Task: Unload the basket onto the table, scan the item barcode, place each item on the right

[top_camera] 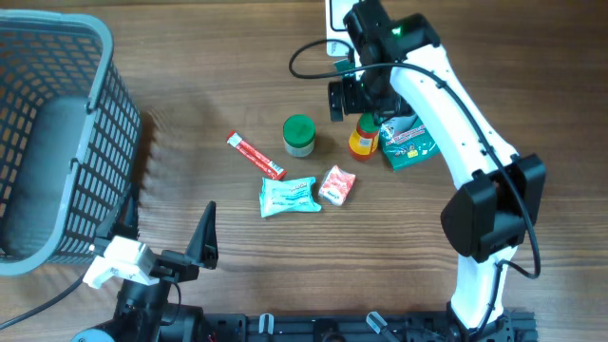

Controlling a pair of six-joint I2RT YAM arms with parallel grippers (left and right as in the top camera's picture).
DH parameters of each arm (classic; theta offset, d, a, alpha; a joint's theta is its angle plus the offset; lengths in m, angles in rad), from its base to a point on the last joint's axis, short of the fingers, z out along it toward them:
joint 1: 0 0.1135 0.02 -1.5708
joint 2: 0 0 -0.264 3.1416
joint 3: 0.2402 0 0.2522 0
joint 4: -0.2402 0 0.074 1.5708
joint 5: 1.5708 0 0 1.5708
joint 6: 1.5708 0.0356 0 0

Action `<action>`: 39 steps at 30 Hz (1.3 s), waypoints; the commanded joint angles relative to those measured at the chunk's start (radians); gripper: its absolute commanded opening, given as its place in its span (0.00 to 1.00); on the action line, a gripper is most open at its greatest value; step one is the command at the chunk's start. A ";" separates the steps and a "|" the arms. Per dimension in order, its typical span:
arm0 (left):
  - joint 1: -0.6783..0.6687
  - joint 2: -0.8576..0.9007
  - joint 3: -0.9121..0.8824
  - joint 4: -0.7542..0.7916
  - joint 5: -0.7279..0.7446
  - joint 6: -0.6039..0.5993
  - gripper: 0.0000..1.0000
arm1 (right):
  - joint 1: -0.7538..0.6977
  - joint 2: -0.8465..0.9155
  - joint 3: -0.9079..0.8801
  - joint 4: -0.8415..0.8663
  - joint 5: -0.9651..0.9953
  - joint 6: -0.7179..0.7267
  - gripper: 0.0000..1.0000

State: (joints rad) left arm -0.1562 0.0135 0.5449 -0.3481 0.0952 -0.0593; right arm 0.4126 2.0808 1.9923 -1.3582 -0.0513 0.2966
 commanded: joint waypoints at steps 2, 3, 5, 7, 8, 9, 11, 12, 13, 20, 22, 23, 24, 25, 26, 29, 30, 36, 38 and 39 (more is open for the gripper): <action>-0.006 -0.009 -0.003 0.003 0.001 -0.009 1.00 | -0.001 0.026 -0.125 0.062 0.004 0.029 1.00; -0.006 -0.009 -0.003 0.003 0.001 -0.009 1.00 | -0.001 0.026 -0.144 0.073 -0.003 0.029 1.00; -0.006 -0.009 -0.003 0.003 0.001 -0.009 1.00 | -0.001 0.025 -0.162 0.083 -0.020 0.028 1.00; -0.006 -0.009 -0.003 0.003 0.001 -0.009 1.00 | -0.001 0.025 -0.164 0.092 -0.029 0.029 1.00; -0.006 -0.009 -0.003 0.003 0.001 -0.009 1.00 | -0.001 0.025 -0.164 0.098 -0.029 0.028 1.00; -0.006 -0.009 -0.003 0.003 0.001 -0.009 1.00 | -0.001 0.025 -0.164 0.101 -0.029 0.028 1.00; -0.006 -0.009 -0.003 0.003 0.001 -0.009 1.00 | -0.001 0.025 -0.165 0.101 -0.029 0.029 0.95; -0.006 -0.009 -0.003 0.003 0.001 -0.009 1.00 | -0.001 0.025 -0.165 0.100 -0.029 0.029 0.92; -0.006 -0.009 -0.003 0.003 0.001 -0.009 1.00 | -0.001 0.025 -0.165 0.101 -0.033 0.029 0.88; -0.006 -0.009 -0.003 0.003 0.001 -0.009 1.00 | -0.002 0.025 -0.164 0.093 -0.056 0.028 0.60; -0.006 -0.009 -0.003 0.003 0.001 -0.009 1.00 | -0.002 0.025 -0.164 0.077 -0.055 0.028 0.57; -0.006 -0.009 -0.003 0.003 0.001 -0.009 1.00 | -0.002 0.025 -0.164 0.073 -0.055 0.028 0.56; -0.006 -0.009 -0.003 0.003 0.001 -0.009 1.00 | -0.002 0.025 -0.164 0.067 -0.056 0.026 0.55; -0.006 -0.009 -0.003 0.003 0.001 -0.009 1.00 | -0.002 0.025 -0.164 0.061 -0.056 0.024 0.54; -0.006 -0.009 -0.003 0.003 0.001 -0.009 1.00 | -0.002 0.025 -0.164 0.056 -0.055 0.023 0.54; -0.006 -0.009 -0.003 0.003 0.001 -0.009 1.00 | -0.002 0.025 -0.164 0.049 -0.056 0.020 0.52; -0.006 -0.009 -0.003 0.003 0.001 -0.009 1.00 | -0.003 0.025 -0.164 0.048 -0.056 0.020 0.52; -0.006 -0.009 -0.003 0.003 0.001 -0.009 1.00 | -0.008 0.025 -0.153 0.042 -0.055 0.022 0.66; -0.006 -0.009 -0.003 0.003 0.001 -0.009 1.00 | -0.008 0.025 -0.114 0.012 -0.055 0.022 0.82; -0.006 -0.009 -0.003 0.003 0.001 -0.009 1.00 | -0.008 0.025 -0.077 -0.014 -0.055 0.025 0.97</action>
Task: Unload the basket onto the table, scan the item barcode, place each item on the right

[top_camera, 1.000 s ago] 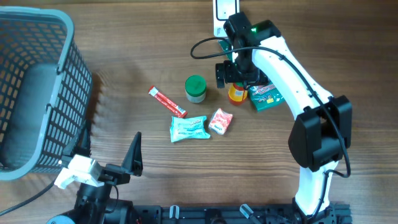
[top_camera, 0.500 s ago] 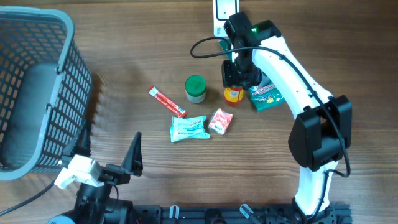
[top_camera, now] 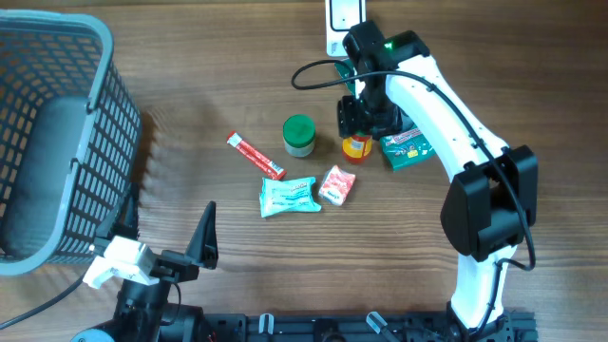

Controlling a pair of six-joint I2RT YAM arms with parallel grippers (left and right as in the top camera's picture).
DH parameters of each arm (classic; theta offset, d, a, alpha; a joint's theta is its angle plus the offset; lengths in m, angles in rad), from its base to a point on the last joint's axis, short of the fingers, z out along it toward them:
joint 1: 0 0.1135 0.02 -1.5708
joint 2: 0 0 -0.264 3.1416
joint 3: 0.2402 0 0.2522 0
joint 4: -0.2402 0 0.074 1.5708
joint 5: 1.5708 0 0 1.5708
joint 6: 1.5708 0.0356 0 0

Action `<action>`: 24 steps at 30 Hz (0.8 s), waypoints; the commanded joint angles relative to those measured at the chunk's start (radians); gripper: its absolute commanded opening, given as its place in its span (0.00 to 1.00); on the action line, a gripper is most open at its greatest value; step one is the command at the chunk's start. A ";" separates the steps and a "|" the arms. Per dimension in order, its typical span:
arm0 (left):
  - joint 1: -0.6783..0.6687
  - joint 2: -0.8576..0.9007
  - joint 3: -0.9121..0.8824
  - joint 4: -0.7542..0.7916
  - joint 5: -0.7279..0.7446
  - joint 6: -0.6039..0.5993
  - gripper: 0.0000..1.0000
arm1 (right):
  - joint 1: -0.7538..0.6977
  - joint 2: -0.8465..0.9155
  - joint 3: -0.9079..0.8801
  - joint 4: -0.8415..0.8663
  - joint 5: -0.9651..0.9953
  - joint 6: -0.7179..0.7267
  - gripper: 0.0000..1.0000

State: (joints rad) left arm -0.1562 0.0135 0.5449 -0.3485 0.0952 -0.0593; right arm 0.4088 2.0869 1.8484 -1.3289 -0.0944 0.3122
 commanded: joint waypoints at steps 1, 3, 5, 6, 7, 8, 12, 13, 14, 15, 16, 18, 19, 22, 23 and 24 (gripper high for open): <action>-0.006 -0.009 -0.003 0.003 0.001 -0.009 1.00 | -0.004 0.019 0.094 -0.062 -0.012 0.010 1.00; -0.006 -0.009 -0.003 0.003 0.001 -0.009 1.00 | -0.004 0.018 0.175 -0.110 -0.012 0.011 1.00; -0.006 -0.009 -0.003 0.003 0.001 -0.009 1.00 | -0.004 0.015 0.227 -0.141 -0.012 0.033 1.00; -0.006 -0.009 -0.003 0.003 0.001 -0.009 1.00 | -0.004 0.015 0.240 -0.144 -0.018 0.037 1.00; -0.006 -0.009 -0.003 0.003 0.001 -0.009 1.00 | -0.004 0.015 0.247 -0.140 -0.032 0.035 1.00; -0.006 -0.009 -0.003 0.003 0.001 -0.009 1.00 | -0.003 0.015 0.247 -0.130 -0.045 0.023 1.00; -0.006 -0.009 -0.003 0.003 0.001 -0.009 1.00 | -0.003 0.018 0.222 -0.068 -0.029 -0.062 0.99; -0.006 -0.009 -0.003 0.003 0.001 -0.009 1.00 | -0.003 0.018 0.213 -0.065 -0.026 -0.055 0.99; -0.006 -0.009 -0.003 0.003 0.001 -0.009 1.00 | -0.003 0.018 0.203 -0.065 -0.026 -0.045 1.00; -0.006 -0.009 -0.003 0.003 0.001 -0.009 1.00 | -0.002 0.018 0.190 -0.066 -0.026 -0.037 1.00; -0.006 -0.009 -0.003 0.003 0.001 -0.009 1.00 | -0.002 0.018 0.171 -0.068 -0.026 -0.016 1.00; -0.006 -0.009 -0.003 0.003 0.001 -0.009 1.00 | -0.002 0.018 0.140 -0.062 -0.026 0.007 0.99; -0.006 -0.009 -0.003 0.003 0.001 -0.009 1.00 | -0.002 0.018 0.121 -0.052 -0.026 0.006 0.99; -0.006 -0.009 -0.003 0.003 0.001 -0.009 1.00 | -0.002 0.018 0.063 -0.028 -0.027 0.010 0.96; -0.006 -0.009 -0.003 0.003 0.001 -0.009 1.00 | -0.002 0.018 0.039 -0.020 -0.026 0.027 0.93; -0.006 -0.009 -0.003 0.003 0.001 -0.009 1.00 | -0.002 0.018 0.025 -0.014 -0.026 0.034 0.90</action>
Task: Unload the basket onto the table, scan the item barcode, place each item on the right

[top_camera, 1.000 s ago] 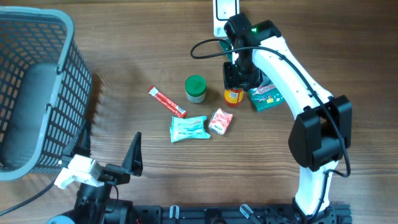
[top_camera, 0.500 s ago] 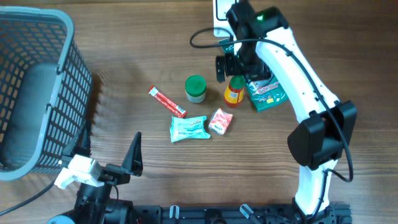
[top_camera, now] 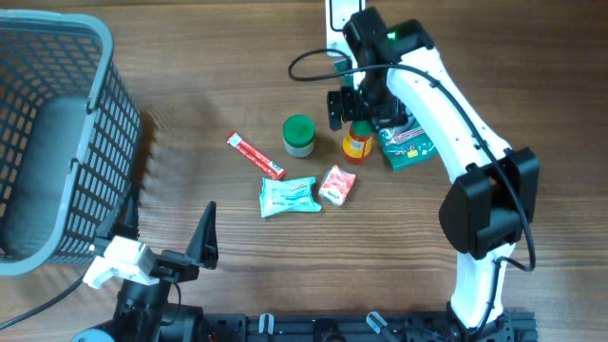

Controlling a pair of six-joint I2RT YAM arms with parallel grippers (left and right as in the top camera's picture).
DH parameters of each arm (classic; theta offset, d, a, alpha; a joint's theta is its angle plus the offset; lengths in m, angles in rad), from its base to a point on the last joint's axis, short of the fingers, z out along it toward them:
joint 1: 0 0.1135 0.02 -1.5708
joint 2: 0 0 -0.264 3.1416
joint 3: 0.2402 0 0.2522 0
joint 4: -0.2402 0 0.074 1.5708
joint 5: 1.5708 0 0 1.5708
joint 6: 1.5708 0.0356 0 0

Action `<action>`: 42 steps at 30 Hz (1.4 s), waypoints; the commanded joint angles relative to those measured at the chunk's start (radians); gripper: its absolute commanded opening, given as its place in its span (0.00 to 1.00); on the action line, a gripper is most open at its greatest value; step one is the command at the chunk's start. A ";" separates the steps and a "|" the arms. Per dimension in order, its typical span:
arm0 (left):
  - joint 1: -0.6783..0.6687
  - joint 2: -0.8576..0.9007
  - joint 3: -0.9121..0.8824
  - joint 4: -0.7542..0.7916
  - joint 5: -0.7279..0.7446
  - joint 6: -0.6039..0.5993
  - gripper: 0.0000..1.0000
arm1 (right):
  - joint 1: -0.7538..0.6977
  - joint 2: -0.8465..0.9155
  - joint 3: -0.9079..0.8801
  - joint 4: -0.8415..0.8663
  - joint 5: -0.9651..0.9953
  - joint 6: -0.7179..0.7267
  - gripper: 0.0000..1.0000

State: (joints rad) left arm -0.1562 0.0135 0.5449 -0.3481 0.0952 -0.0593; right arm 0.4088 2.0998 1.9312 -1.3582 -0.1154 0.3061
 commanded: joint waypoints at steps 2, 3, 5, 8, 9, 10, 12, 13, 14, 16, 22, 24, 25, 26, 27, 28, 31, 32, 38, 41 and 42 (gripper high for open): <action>-0.006 -0.009 -0.003 0.003 0.001 -0.009 1.00 | -0.002 0.005 -0.079 0.023 -0.005 0.046 0.86; -0.006 -0.009 -0.003 0.003 0.001 -0.009 1.00 | -0.002 0.005 -0.084 0.026 -0.005 0.046 0.84; -0.006 -0.009 -0.003 0.003 0.001 -0.009 1.00 | -0.002 0.005 -0.094 0.030 -0.006 0.064 0.80; -0.006 -0.009 -0.003 0.003 0.001 -0.009 1.00 | -0.002 0.008 -0.094 0.038 -0.005 0.064 0.73; -0.006 -0.009 -0.003 0.002 0.001 -0.009 1.00 | -0.002 0.008 -0.094 0.043 -0.005 0.069 0.69; -0.006 -0.009 -0.003 0.002 0.001 -0.009 1.00 | -0.002 0.008 -0.094 0.046 -0.005 0.072 0.65; -0.006 -0.009 -0.003 0.002 0.001 -0.009 1.00 | -0.002 0.008 -0.095 0.046 -0.005 0.084 0.58; -0.006 -0.009 -0.003 0.002 0.001 -0.009 1.00 | -0.002 0.008 -0.094 0.045 -0.005 0.089 0.56; -0.006 -0.009 -0.003 0.002 0.001 -0.009 1.00 | -0.002 0.008 -0.094 0.045 -0.006 0.089 0.53; -0.006 -0.009 -0.003 0.002 0.001 -0.009 1.00 | -0.002 0.008 -0.094 0.039 -0.008 0.087 0.49; -0.006 -0.009 -0.003 0.002 0.001 -0.009 1.00 | -0.012 0.008 -0.072 -0.019 -0.078 0.029 0.44; -0.006 -0.009 -0.003 0.002 0.001 -0.009 1.00 | -0.019 0.008 -0.053 -0.046 -0.108 0.006 0.43; -0.006 -0.009 -0.003 0.002 0.001 -0.009 1.00 | -0.022 0.008 -0.041 -0.062 -0.121 0.005 0.43; -0.006 -0.009 -0.003 0.002 0.001 -0.009 1.00 | -0.024 0.008 -0.028 -0.078 -0.133 0.004 0.43; -0.006 -0.009 -0.003 0.002 0.001 -0.009 1.00 | -0.029 0.008 -0.004 -0.103 -0.164 -0.007 0.42; -0.006 -0.009 -0.003 0.002 0.001 -0.009 1.00 | -0.031 0.008 0.010 -0.117 -0.191 -0.024 0.41; -0.006 -0.009 -0.003 0.002 0.001 -0.009 1.00 | -0.037 0.007 0.059 -0.171 -0.332 -0.106 0.41; -0.006 -0.009 -0.003 0.002 0.001 -0.009 1.00 | -0.037 0.004 0.068 -0.190 -0.371 -0.129 0.41; -0.006 -0.009 -0.003 0.002 0.001 -0.009 1.00 | -0.037 -0.039 0.077 -0.251 -0.444 -0.148 0.35; -0.006 -0.009 -0.003 0.002 0.001 -0.009 1.00 | -0.040 -0.080 0.077 -0.251 -0.518 -0.150 0.36; -0.006 -0.009 -0.003 0.002 0.001 -0.009 1.00 | -0.040 -0.097 0.077 -0.251 -0.534 -0.150 0.37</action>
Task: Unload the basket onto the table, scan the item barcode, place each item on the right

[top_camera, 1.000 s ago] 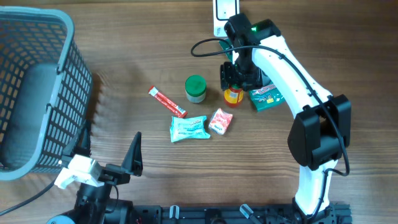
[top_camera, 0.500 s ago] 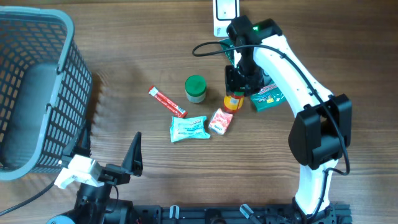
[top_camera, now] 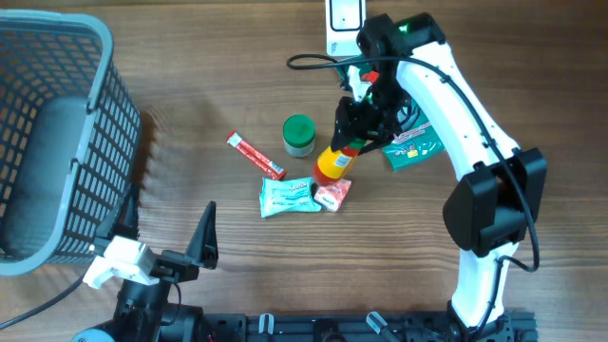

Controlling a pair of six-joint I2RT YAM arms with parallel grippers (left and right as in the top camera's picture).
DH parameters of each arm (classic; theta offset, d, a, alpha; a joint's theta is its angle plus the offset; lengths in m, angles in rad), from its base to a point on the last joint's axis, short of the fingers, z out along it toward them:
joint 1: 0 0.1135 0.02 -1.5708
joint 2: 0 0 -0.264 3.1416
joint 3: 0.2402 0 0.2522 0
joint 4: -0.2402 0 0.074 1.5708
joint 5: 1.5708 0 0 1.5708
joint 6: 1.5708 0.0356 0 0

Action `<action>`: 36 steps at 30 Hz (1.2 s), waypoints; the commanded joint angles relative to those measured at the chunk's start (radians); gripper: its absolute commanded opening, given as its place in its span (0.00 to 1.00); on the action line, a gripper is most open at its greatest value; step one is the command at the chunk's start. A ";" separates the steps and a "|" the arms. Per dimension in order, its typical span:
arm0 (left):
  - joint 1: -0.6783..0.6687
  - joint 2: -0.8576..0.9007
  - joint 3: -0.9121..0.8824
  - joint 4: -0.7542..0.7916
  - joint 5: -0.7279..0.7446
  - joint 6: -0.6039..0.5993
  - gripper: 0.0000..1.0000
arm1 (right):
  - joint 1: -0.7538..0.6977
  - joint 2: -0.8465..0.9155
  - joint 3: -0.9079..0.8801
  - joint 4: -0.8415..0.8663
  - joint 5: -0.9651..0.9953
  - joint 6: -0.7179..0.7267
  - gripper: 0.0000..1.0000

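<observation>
A small yellow-orange bottle (top_camera: 331, 164) with a red cap hangs tilted, its base toward the front left, just over a pink packet (top_camera: 333, 195). My right gripper (top_camera: 355, 136) is shut on the bottle's cap end. A white scanner (top_camera: 341, 17) stands at the table's back edge, behind the right arm. My left gripper (top_camera: 166, 237) rests low at the front left with its fingers spread wide and nothing between them.
A green-lidded jar (top_camera: 298, 135), a red stick sachet (top_camera: 255, 155), a teal pouch (top_camera: 287, 195) and a green packet (top_camera: 411, 144) lie around the bottle. A large grey basket (top_camera: 95, 123) fills the left side. A black cable loops by the scanner.
The bottle stood upright beside the green packet with my right gripper around its top. Now it is tilted and shifted to the front left, over the pink packet, held in that gripper.
My right gripper hovered behind the upright bottle. Then it was down over the bottle's cap, and stayed at the bottle a moment later. Now the bottle is tipped and held over the pink packet. The left arm never moved.
</observation>
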State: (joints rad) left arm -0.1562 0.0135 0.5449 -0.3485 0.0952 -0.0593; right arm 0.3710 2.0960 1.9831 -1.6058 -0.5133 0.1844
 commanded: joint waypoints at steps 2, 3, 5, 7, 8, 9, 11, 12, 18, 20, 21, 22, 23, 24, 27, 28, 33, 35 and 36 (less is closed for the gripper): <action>-0.006 -0.009 -0.003 0.003 0.001 -0.009 1.00 | -0.003 -0.129 0.025 -0.003 -0.151 -0.028 0.40; -0.006 -0.009 -0.003 0.003 0.001 -0.009 1.00 | -0.003 -0.148 0.025 -0.003 -0.151 -0.028 0.41; -0.006 -0.009 -0.003 0.003 0.001 -0.009 1.00 | -0.003 -0.182 0.024 -0.003 -0.151 -0.028 0.39; -0.006 -0.009 -0.003 0.002 0.001 -0.009 1.00 | 0.001 -0.234 0.014 -0.003 -0.172 -0.026 0.36; -0.006 -0.009 -0.003 0.002 0.001 -0.009 1.00 | 0.002 -0.267 0.004 -0.003 -0.177 -0.023 0.35; -0.006 -0.009 -0.003 0.002 0.001 -0.009 1.00 | 0.003 -0.292 -0.006 -0.003 -0.177 -0.019 0.34; -0.006 -0.009 -0.003 0.002 0.001 -0.009 1.00 | 0.003 -0.346 -0.035 -0.003 -0.177 -0.011 0.34; -0.006 -0.009 -0.003 0.002 0.001 -0.009 1.00 | 0.003 -0.366 -0.051 -0.003 -0.176 -0.003 0.34; -0.006 -0.009 -0.003 0.002 0.001 -0.009 1.00 | 0.003 -0.519 -0.255 0.029 -0.176 0.071 0.33; -0.006 -0.009 -0.003 0.001 0.001 -0.009 1.00 | 0.003 -0.561 -0.360 0.110 -0.177 0.164 0.34; -0.006 -0.009 -0.003 -0.001 0.001 -0.009 1.00 | 0.003 -0.575 -0.417 0.159 -0.178 0.231 0.34; -0.006 -0.009 -0.003 -0.001 0.001 -0.009 1.00 | 0.003 -0.586 -0.472 0.207 -0.177 0.319 0.34; -0.006 -0.009 -0.003 -0.001 0.001 -0.009 1.00 | 0.003 -0.593 -0.529 0.250 -0.178 0.438 0.34; -0.006 -0.009 -0.003 -0.001 0.001 -0.009 1.00 | 0.003 -0.597 -0.592 0.299 -0.200 0.557 0.34; -0.006 -0.009 -0.003 -0.001 0.001 -0.009 1.00 | 0.003 -0.597 -0.760 0.550 -0.417 0.724 0.33; -0.006 -0.009 -0.003 -0.001 0.001 -0.009 1.00 | 0.003 -0.597 -0.811 0.658 -0.498 0.761 0.32; -0.006 -0.009 -0.003 -0.001 0.001 -0.009 1.00 | 0.003 -0.597 -0.945 0.914 -0.663 0.915 0.30; -0.006 -0.009 -0.003 -0.001 0.001 -0.009 1.00 | 0.002 -0.598 -0.944 0.918 -0.663 0.914 0.30; -0.006 -0.009 -0.003 -0.001 0.001 -0.009 1.00 | 0.002 -0.598 -0.944 0.919 -0.663 0.909 0.30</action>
State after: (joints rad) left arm -0.1562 0.0135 0.5446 -0.3523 0.0952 -0.0593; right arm 0.3714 1.5204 1.0355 -0.7006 -1.0531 1.0218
